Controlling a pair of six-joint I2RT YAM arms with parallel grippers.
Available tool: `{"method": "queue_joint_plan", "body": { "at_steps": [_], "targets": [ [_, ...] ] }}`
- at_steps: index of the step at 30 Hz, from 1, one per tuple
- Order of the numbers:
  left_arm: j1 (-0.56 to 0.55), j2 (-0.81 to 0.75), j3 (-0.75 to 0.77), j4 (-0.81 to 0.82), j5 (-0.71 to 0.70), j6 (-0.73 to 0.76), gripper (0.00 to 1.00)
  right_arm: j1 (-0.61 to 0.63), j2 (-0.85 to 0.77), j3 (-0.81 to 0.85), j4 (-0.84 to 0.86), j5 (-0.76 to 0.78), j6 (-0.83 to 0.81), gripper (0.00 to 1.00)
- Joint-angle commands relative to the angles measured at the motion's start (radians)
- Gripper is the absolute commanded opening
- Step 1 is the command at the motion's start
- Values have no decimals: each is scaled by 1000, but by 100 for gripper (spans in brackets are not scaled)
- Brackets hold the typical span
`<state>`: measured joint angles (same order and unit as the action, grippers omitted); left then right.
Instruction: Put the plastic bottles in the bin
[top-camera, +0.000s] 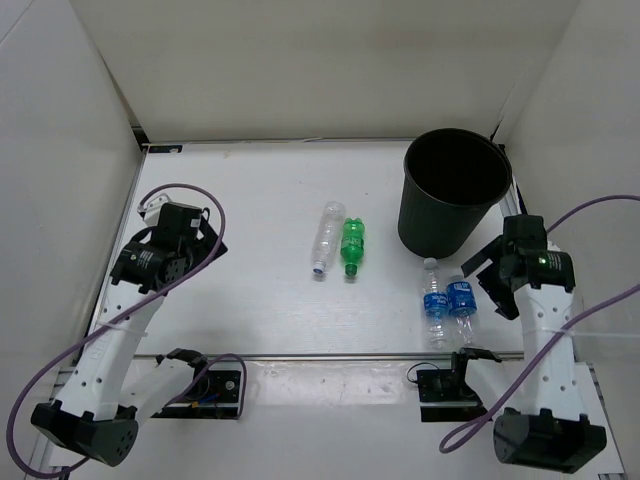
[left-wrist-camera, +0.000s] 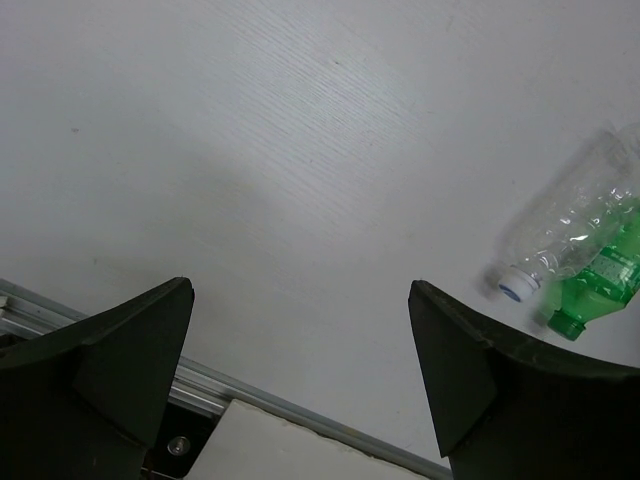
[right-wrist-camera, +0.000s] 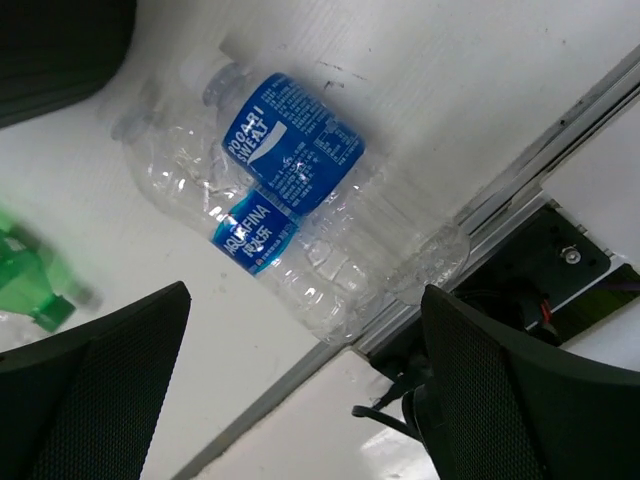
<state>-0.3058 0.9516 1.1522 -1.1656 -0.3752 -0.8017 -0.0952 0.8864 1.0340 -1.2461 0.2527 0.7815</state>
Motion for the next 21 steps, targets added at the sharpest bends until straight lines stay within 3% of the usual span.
{"method": "queue_joint_plan", "body": {
  "at_steps": [1, 10, 21],
  "targets": [
    [-12, -40, -32, 14, -5, -7, 100, 5, 72, 15, 30, -44, -93, 100],
    [-12, -59, -72, 14, -24, -7, 100, 5, 379, 5, 37, -15, -122, 100],
    [-21, -40, -82, 14, -53, -7, 100, -5, 457, -112, 128, -78, -71, 100]
  ]
}}
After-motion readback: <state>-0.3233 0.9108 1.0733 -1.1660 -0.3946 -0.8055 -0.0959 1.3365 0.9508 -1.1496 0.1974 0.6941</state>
